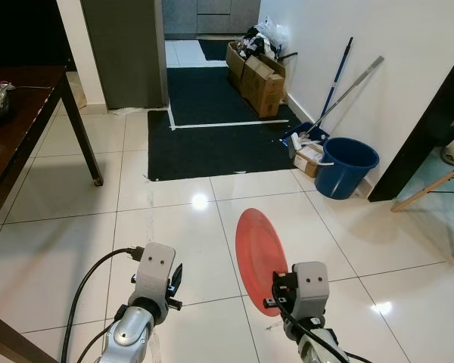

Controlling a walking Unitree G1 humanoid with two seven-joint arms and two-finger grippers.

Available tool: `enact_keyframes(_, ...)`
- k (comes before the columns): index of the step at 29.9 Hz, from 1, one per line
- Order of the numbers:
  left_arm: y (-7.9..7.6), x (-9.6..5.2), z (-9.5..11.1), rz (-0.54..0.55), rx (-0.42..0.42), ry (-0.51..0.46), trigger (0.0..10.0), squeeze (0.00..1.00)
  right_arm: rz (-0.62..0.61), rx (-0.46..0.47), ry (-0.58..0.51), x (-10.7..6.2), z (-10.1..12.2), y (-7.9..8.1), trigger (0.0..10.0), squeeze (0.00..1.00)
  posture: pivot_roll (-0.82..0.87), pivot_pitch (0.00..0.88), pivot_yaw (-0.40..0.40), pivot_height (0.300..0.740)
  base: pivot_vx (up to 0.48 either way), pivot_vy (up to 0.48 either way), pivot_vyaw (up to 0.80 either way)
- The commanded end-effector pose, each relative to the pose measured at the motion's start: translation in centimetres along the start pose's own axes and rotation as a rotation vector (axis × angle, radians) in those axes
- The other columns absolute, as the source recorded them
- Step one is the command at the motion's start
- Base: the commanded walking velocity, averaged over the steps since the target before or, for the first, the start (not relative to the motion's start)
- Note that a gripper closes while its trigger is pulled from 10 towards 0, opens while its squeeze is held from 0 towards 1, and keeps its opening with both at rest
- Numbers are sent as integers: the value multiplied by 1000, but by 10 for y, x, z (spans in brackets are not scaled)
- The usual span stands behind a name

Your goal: Setting the table

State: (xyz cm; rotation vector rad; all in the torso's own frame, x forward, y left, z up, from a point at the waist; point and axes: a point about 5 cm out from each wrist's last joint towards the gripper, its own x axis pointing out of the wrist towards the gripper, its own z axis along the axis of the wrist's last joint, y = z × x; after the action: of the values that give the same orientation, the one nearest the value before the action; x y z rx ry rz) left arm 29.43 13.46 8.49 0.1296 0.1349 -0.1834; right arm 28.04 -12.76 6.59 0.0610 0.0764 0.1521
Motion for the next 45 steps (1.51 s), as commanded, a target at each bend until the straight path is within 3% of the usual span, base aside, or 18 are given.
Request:
enact_keyframes(1, 0, -1, -7, -4, 7, 32, 10000, 0, -7, 10, 17, -1, -4, 0, 10000, 0, 150, 115, 47, 740, 0, 0, 0)
enact_keyframes(45, -5, -2, -9, -17, 2, 38, 10000, 0, -6, 0, 31, -4, -8, -1, 10000, 0, 129, 108, 43, 740, 0, 0, 0)
